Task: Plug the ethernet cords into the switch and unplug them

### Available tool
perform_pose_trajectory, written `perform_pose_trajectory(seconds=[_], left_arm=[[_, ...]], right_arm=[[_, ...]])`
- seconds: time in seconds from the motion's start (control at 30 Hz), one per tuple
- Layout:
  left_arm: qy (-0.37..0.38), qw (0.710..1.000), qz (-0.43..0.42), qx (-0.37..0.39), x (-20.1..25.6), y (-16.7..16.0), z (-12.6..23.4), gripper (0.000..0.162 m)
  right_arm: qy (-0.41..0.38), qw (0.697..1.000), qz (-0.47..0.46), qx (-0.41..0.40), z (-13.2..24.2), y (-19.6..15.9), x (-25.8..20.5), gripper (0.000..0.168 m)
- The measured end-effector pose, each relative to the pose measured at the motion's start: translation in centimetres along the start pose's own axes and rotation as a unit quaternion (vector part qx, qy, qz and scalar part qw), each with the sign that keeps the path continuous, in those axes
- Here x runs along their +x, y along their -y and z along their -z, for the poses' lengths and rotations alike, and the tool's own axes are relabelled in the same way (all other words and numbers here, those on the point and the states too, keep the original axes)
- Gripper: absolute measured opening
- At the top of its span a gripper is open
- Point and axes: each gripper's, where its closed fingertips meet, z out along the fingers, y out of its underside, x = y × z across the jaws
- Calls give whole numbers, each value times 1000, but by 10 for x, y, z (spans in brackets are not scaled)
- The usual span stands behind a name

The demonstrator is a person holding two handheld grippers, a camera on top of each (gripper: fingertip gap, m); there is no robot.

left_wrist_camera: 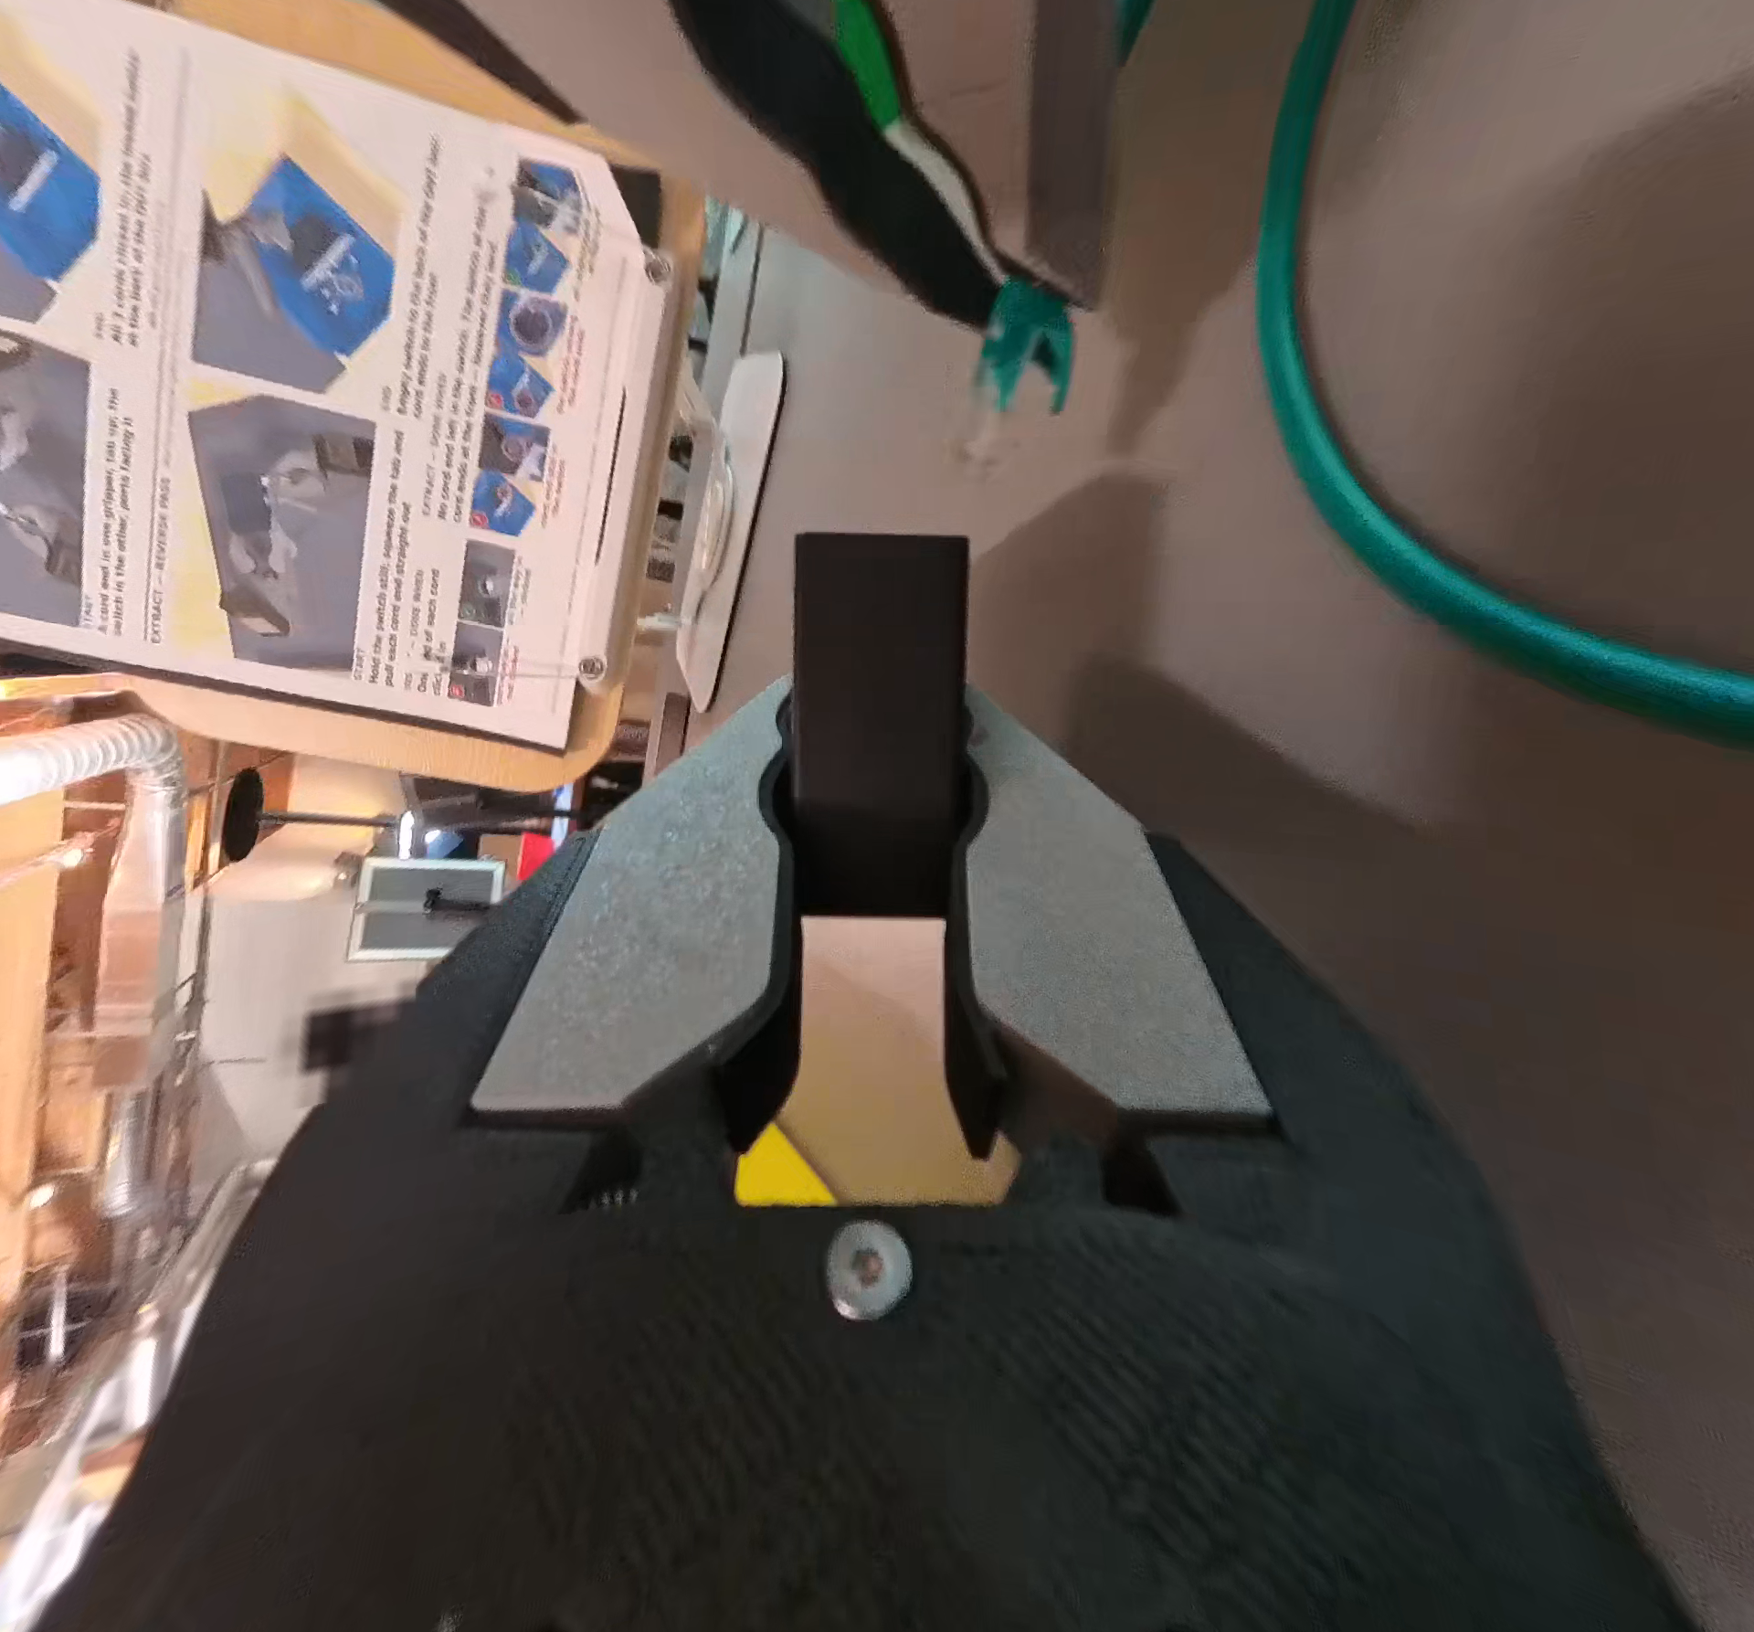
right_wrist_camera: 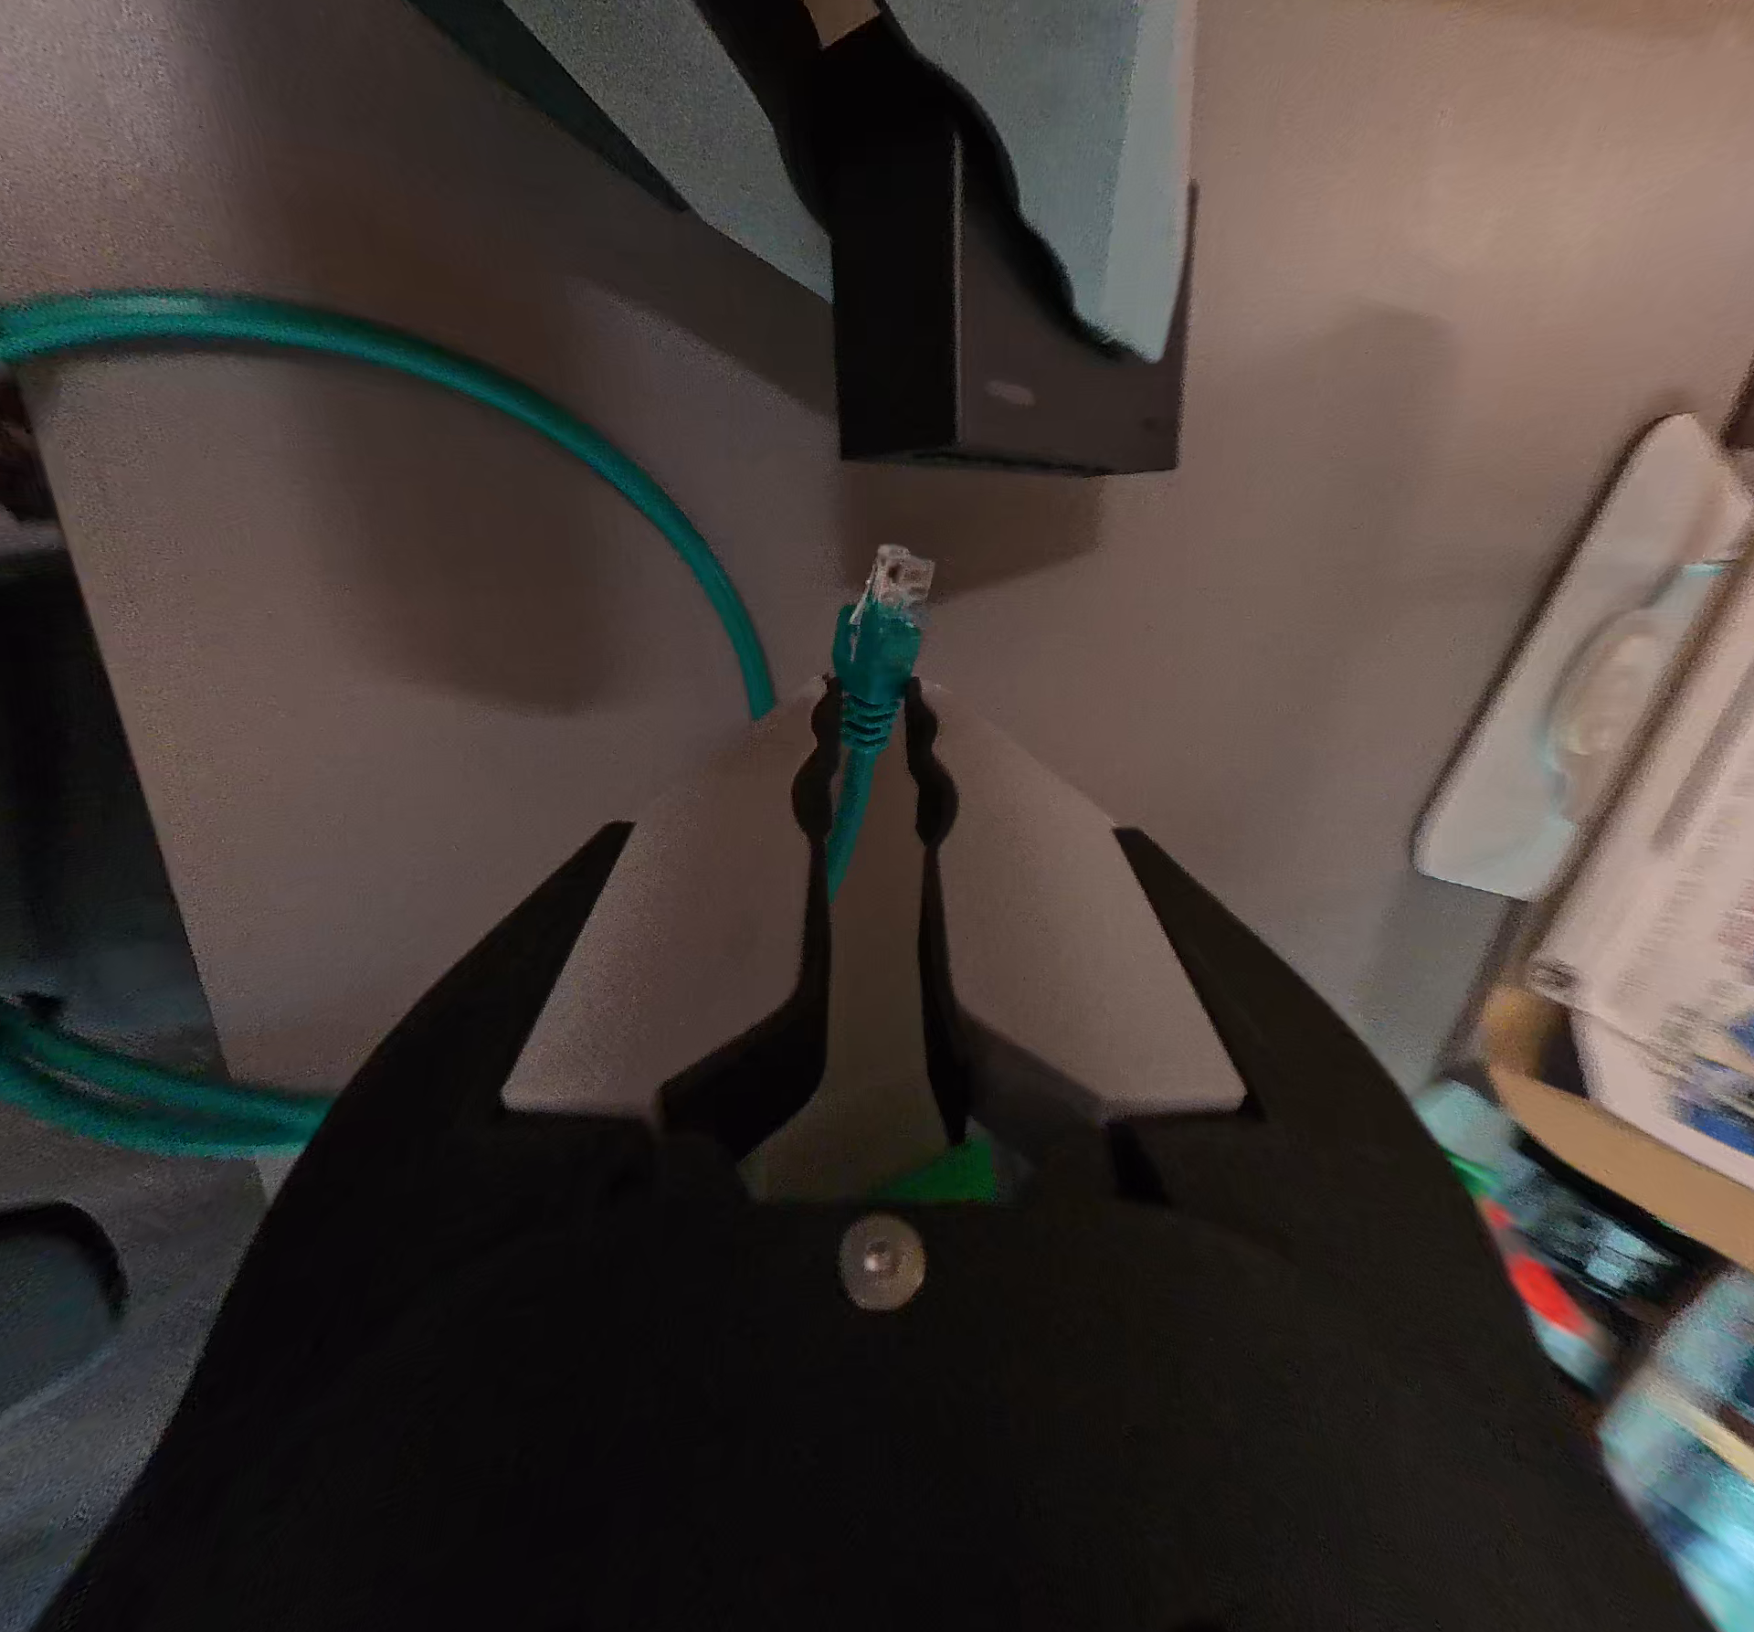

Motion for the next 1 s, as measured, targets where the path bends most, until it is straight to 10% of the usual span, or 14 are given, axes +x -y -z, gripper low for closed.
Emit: perform_pose_trajectory(seconds=[0.47, 0.73, 1.0], left_arm=[[-22, 1000, 16, 2, 5, -4, -1, 26], [-24, 999, 21, 2, 5, -5, 0, 26], [-25, 999, 19, 3, 7, -4, 0, 26]], right_arm=[[172, 895, -319, 259, -17, -1, -4, 31], [243, 798, -494, 244, -21, -16, 1, 36], [292, 787, -504, 204, -23, -5, -12, 29]])
